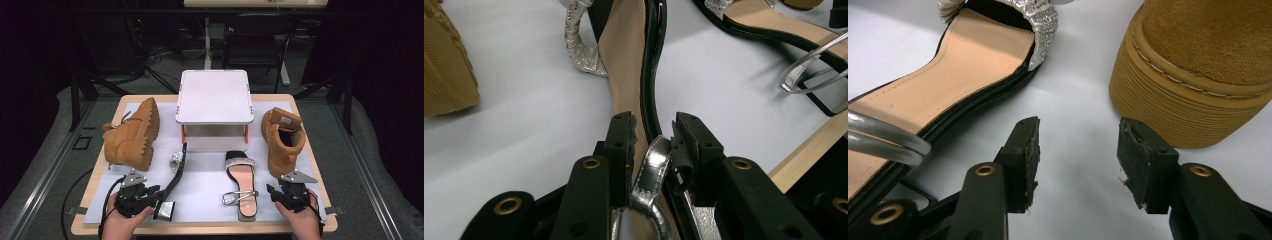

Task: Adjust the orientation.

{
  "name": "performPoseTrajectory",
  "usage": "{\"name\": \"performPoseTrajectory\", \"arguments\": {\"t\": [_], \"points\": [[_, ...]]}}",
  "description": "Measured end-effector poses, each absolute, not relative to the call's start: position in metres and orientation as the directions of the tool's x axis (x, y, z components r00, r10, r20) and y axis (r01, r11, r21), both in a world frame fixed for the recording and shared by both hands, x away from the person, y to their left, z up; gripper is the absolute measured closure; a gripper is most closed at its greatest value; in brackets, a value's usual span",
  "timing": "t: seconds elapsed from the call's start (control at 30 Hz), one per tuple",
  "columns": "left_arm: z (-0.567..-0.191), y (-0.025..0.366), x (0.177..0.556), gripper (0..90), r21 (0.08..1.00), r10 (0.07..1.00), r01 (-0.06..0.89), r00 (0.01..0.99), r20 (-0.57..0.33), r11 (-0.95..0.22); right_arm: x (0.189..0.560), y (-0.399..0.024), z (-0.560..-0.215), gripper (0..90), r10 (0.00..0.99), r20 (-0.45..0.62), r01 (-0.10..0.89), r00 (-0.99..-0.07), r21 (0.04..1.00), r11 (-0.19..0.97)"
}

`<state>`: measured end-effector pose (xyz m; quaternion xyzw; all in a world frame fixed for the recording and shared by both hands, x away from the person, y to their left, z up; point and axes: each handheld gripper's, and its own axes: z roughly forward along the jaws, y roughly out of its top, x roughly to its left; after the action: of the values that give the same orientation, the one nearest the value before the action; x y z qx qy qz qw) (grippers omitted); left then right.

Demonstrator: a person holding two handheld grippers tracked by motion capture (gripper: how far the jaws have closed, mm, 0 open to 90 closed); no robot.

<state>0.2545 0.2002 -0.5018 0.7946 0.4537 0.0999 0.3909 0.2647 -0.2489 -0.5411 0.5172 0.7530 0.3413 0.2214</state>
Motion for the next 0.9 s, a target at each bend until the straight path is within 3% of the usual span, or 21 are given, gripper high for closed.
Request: {"name": "performPoseTrajectory", "arguments": {"t": [0.3, 0.9], "points": [[-0.503, 0.2, 0.254, 80.2, 0.72, 0.781, 0.634, 0.588, -0.211, -0.283, 0.265, -0.249, -0.541, 51.1, 0.93, 0.018, 0.628, -0.366, 0.743, 0.233], [-0.501, 0.174, 0.262, 81.1, 0.727, 0.707, 0.622, 0.652, -0.275, -0.29, 0.265, -0.246, -0.542, 51.2, 0.929, 0.023, 0.627, -0.369, 0.744, 0.231]]}}
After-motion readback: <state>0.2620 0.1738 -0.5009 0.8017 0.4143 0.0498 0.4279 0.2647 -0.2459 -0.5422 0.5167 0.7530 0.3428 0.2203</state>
